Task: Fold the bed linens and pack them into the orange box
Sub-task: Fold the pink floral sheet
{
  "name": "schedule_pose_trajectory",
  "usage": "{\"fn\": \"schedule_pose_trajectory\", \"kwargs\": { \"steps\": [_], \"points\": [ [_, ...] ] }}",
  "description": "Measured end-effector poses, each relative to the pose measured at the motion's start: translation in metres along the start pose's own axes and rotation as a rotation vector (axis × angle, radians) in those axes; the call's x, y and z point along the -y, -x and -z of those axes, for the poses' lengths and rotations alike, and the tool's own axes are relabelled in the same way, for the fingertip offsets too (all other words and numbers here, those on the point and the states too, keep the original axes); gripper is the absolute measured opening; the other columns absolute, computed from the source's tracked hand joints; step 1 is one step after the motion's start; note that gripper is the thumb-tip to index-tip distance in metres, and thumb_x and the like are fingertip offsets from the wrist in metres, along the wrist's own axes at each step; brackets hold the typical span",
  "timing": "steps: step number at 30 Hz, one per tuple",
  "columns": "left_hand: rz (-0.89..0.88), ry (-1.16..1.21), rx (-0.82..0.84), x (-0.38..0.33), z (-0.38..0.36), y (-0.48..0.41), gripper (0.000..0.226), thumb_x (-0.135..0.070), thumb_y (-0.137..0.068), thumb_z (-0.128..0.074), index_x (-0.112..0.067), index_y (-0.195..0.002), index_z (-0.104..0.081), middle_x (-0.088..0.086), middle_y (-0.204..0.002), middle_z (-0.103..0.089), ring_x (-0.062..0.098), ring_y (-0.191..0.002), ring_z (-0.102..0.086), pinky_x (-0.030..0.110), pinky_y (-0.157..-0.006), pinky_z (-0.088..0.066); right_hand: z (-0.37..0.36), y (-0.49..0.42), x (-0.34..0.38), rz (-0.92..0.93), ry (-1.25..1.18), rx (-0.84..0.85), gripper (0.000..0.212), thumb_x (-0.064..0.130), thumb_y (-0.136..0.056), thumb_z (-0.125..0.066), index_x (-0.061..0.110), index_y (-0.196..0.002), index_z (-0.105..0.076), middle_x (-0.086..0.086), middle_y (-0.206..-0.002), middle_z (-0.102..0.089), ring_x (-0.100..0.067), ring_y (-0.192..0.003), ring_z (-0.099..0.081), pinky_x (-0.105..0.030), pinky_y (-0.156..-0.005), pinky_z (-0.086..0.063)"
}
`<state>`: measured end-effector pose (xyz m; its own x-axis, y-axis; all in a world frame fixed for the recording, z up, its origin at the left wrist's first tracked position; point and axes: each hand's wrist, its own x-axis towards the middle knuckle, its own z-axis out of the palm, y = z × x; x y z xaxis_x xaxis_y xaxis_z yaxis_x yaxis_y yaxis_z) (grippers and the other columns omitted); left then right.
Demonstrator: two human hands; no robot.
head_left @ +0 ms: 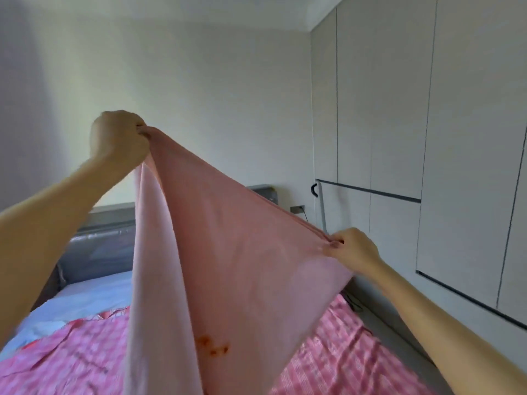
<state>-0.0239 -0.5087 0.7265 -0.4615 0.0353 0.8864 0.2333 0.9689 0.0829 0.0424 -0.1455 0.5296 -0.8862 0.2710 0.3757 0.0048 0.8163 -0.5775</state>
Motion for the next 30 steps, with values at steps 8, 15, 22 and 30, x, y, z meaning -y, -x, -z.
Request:
{"fn": "schedule_pose_trajectory", "kwargs": {
  "steps": [8,15,22,30],
  "points": [
    [0.174,-0.062,-0.039,0.088,0.053,-0.029,0.022,-0.002,-0.08,-0.054,-0.008,-0.06,-0.06,0.015,-0.062,-0.056,0.034,-0.06,-0.052,0.027,-0.051,-0.033,0.12,-0.041,0.112,0.235,-0.713,0.017,0.015,0.019,-0.082,-0.072,0.005,-0.088,-0.073,-0.011,-0.082,-0.069,-0.02,-0.073,-0.063,-0.029,-0.07,-0.049],
    [0.337,0.038,0.131,0.126,0.043,-0.007,0.025,-0.012,-0.082,-0.062,-0.006,-0.058,-0.063,0.011,-0.054,-0.057,0.028,-0.055,-0.051,0.026,-0.052,-0.038,0.162,-0.064,0.16,0.426,-0.602,0.193,0.042,0.039,-0.05,-0.09,0.009,-0.074,-0.075,-0.01,-0.075,-0.071,-0.018,-0.064,-0.066,-0.021,-0.058,-0.055],
    [0.557,0.651,0.332,0.126,0.068,-0.049,0.003,0.002,-0.085,-0.062,0.0,-0.084,-0.064,-0.001,-0.038,-0.049,0.003,-0.027,-0.035,0.008,-0.031,-0.028,0.198,-0.113,0.171,0.479,-0.505,0.161,0.015,0.024,-0.069,-0.077,0.009,-0.071,-0.074,-0.004,-0.064,-0.07,-0.013,-0.054,-0.064,-0.017,-0.048,-0.051],
    [0.522,0.14,0.439,0.135,-0.098,-0.037,0.014,0.007,-0.08,-0.055,0.007,-0.082,-0.068,0.012,-0.058,-0.063,0.021,-0.052,-0.06,0.022,-0.046,-0.042,0.004,-0.251,0.134,0.252,0.419,-0.054,0.034,0.028,-0.086,-0.064,0.018,-0.058,-0.049,-0.005,-0.071,-0.056,-0.024,-0.07,-0.053,-0.027,-0.056,-0.033]
  ]
}}
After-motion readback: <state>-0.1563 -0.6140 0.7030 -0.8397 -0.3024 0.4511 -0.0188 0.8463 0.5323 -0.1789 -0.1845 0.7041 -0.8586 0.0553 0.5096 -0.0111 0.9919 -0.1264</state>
